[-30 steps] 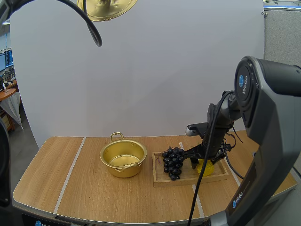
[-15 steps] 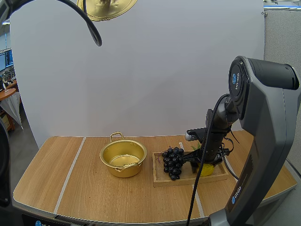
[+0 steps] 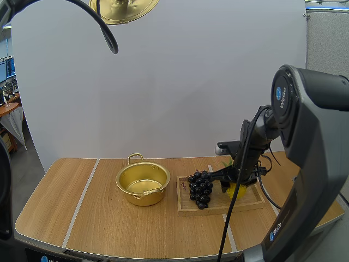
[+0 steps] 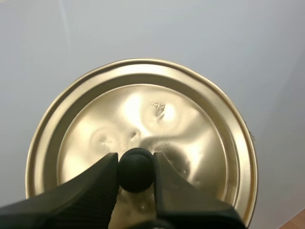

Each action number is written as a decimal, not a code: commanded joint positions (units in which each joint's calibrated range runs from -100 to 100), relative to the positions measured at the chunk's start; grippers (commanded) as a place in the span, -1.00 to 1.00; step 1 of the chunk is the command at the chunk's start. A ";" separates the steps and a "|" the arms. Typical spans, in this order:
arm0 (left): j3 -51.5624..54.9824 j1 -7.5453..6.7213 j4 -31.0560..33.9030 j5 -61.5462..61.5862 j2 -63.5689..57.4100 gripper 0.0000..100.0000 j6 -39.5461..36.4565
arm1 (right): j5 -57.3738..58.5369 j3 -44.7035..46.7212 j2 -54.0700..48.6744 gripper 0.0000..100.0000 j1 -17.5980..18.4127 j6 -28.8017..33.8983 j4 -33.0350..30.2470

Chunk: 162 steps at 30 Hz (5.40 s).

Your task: Open the pot, put the pineapple inside, and close it

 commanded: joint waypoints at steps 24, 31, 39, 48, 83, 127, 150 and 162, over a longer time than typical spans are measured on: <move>-0.58 -0.25 0.26 -1.17 -0.36 -1.00 -0.23 | 5.72 -18.09 -5.54 -1.00 20.82 -2.56 4.05; -0.58 -0.25 0.26 -1.17 -0.36 -1.00 -0.23 | 5.52 -21.63 2.39 -1.00 22.66 -2.56 4.70; -0.58 -0.25 0.26 -1.17 -0.36 -1.00 -0.23 | 3.45 -24.34 10.68 -1.00 23.00 -2.56 5.33; -0.58 -0.25 0.26 -1.17 -0.36 -1.00 -0.23 | 0.06 -24.34 15.11 -1.00 23.00 -4.16 5.33; -0.58 -0.25 0.26 -1.17 -0.36 -1.00 -0.23 | 1.46 -24.34 20.15 -1.00 25.57 -3.29 2.70; -0.58 -0.25 0.26 -1.17 -0.36 -1.00 -0.23 | 28.64 -19.66 -34.00 1.00 25.57 0.08 -2.79; -0.58 -0.25 0.26 -1.17 -0.36 -1.00 -0.23 | 50.29 -10.62 -71.63 0.58 25.57 6.15 -10.59; -0.58 -0.25 0.26 -1.17 -0.36 -1.00 -0.23 | 50.29 -10.62 -79.38 -1.00 25.57 6.44 -14.09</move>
